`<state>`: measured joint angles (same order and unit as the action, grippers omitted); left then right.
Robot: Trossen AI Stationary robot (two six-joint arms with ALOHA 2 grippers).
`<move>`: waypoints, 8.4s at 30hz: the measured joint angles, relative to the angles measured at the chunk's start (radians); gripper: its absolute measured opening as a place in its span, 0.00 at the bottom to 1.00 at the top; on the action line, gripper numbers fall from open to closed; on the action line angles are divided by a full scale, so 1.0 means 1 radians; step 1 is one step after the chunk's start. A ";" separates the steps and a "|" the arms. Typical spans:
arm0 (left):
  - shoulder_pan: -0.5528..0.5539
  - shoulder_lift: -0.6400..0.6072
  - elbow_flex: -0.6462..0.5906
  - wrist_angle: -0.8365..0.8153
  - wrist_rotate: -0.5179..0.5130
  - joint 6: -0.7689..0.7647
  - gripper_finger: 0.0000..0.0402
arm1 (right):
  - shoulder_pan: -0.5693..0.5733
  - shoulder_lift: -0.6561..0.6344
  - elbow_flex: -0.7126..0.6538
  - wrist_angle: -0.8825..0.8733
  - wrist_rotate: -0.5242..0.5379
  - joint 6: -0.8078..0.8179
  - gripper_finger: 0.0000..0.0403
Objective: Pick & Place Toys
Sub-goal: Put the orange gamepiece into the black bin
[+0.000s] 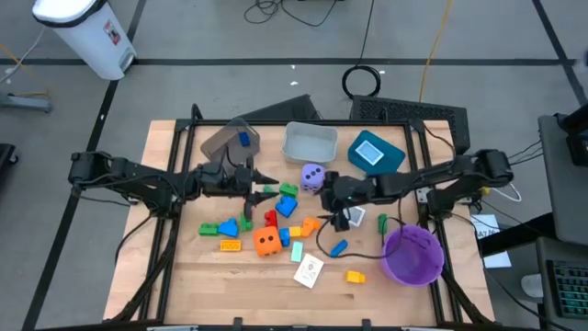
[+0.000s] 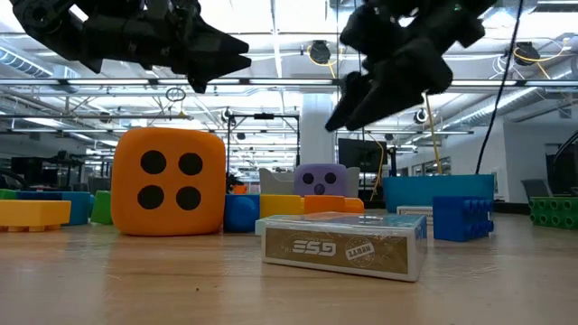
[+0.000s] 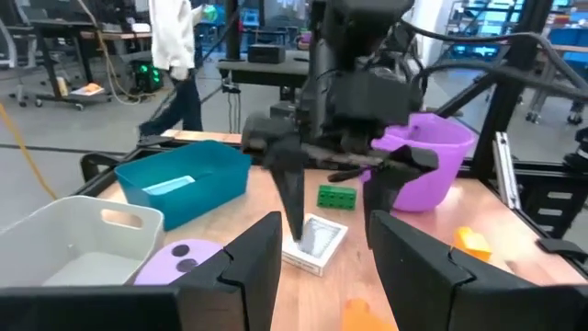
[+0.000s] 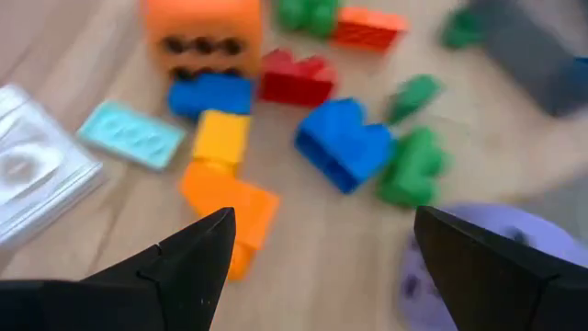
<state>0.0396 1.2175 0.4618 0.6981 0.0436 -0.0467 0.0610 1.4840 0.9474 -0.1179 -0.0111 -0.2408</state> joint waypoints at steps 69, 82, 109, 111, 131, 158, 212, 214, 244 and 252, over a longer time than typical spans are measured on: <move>-0.008 0.000 0.000 -0.040 -0.001 -0.023 0.44 | 0.017 0.282 0.060 0.009 -0.017 0.125 0.45; -0.008 0.000 0.000 -0.047 -0.001 -0.022 0.44 | 0.017 0.350 0.062 0.038 -0.021 0.121 0.28; -0.009 0.000 0.000 0.012 0.000 -0.042 0.44 | 0.007 -0.142 0.059 -0.047 0.194 0.065 0.27; -0.016 0.000 0.005 0.018 0.001 0.015 0.44 | -0.003 -0.150 0.060 -0.033 0.191 0.080 0.27; -0.195 0.169 0.386 -0.386 -0.234 0.598 0.52 | -0.244 -0.146 0.060 0.046 -0.434 0.355 0.27; -0.145 0.358 0.564 -0.354 -0.118 0.692 0.70 | -0.190 -0.147 0.060 0.083 -0.578 0.401 0.27; -0.168 0.388 0.700 -0.519 -0.116 0.680 0.38 | -0.231 -0.151 0.060 0.108 -0.703 0.410 0.57; -0.162 0.388 0.700 -0.519 -0.126 0.680 0.40 | -0.237 -0.151 0.060 0.107 -0.703 0.410 0.58; 0.048 -0.006 0.701 -1.031 -0.281 0.491 0.39 | -0.336 -0.358 0.060 -0.038 -0.444 0.241 0.55; 0.281 -0.024 0.700 -1.256 -0.265 0.394 0.37 | -0.334 -0.354 -0.010 -0.013 -0.377 0.217 0.53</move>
<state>0.3201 1.1934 1.1622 -0.5582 -0.2219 0.3469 -0.2733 1.1305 0.9371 -0.1305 -0.3878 -0.0238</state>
